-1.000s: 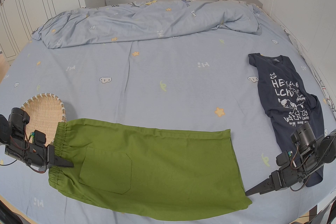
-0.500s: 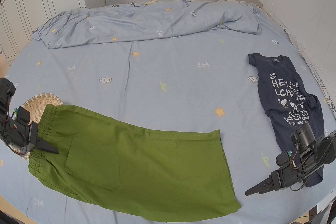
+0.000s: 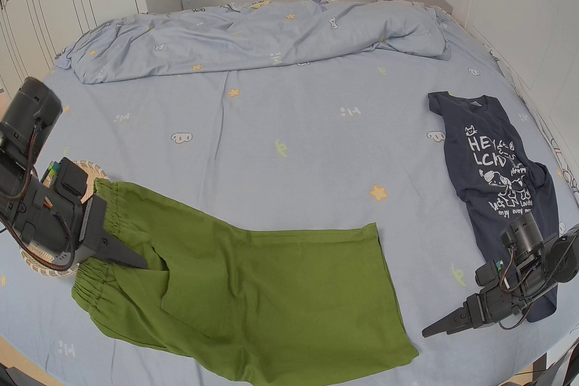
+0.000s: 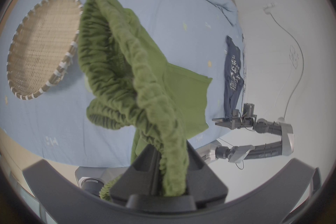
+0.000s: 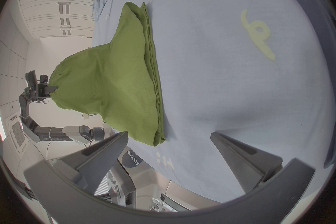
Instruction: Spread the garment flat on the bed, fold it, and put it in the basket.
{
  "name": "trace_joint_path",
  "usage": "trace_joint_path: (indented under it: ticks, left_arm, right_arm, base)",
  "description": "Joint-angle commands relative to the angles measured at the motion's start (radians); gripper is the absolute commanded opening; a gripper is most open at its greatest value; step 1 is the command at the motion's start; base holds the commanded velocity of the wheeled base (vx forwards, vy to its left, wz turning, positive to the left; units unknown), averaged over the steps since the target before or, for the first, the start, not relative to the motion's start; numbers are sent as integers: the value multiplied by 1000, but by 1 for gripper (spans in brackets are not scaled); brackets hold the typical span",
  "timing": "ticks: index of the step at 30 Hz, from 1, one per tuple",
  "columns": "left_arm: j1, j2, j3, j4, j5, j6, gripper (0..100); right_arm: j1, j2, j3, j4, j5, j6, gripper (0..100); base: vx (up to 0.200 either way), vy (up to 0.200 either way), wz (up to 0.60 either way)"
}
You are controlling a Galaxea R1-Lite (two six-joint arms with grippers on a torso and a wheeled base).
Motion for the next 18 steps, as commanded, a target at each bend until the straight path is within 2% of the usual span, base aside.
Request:
trace_joint_path:
  ticks: [1,2,4,7,8,11,13,14,18]
  left_arm:
    - [-261,50,-114,-6,98,-113,0]
    - [-261,50,-114,-6,98,-113,0]
    - [-329,123,-155,-32,111,-131,0]
    - [-356,162,-178,-40,119,-141,0]
    - [-402,226,-214,-44,145,-147,0]
    - [-458,297,-251,-49,180,-167,0]
    - [-458,297,-251,-49,180,-167,0]
    - [-507,366,-289,-51,225,-187,0]
    - [-548,409,-320,-86,231,-217,0]
  right_arm:
    - [0,3,0,-1,0,-1,100]
    - [0,3,0,-1,0,-1,100]
    - [0,3,0,-4,0,-1,100]
    - [0,3,1,-8,0,-1,100]
    - [0,5,7,-16,0,-1,100]
    - [0,5,14,-30,0,-1,100]
    - [0,5,14,-30,0,-1,100]
    - [0,5,15,-32,-1,-1,100]
    - [0,5,15,-35,-1,-1,100]
  base:
    - [0,0,0]
    - [0,0,0]
    - [0,0,0]
    - [0,0,0]
    - [0,0,0]
    - [0,0,0]
    - [0,0,0]
    - [0,0,0]
    - [0,0,0]
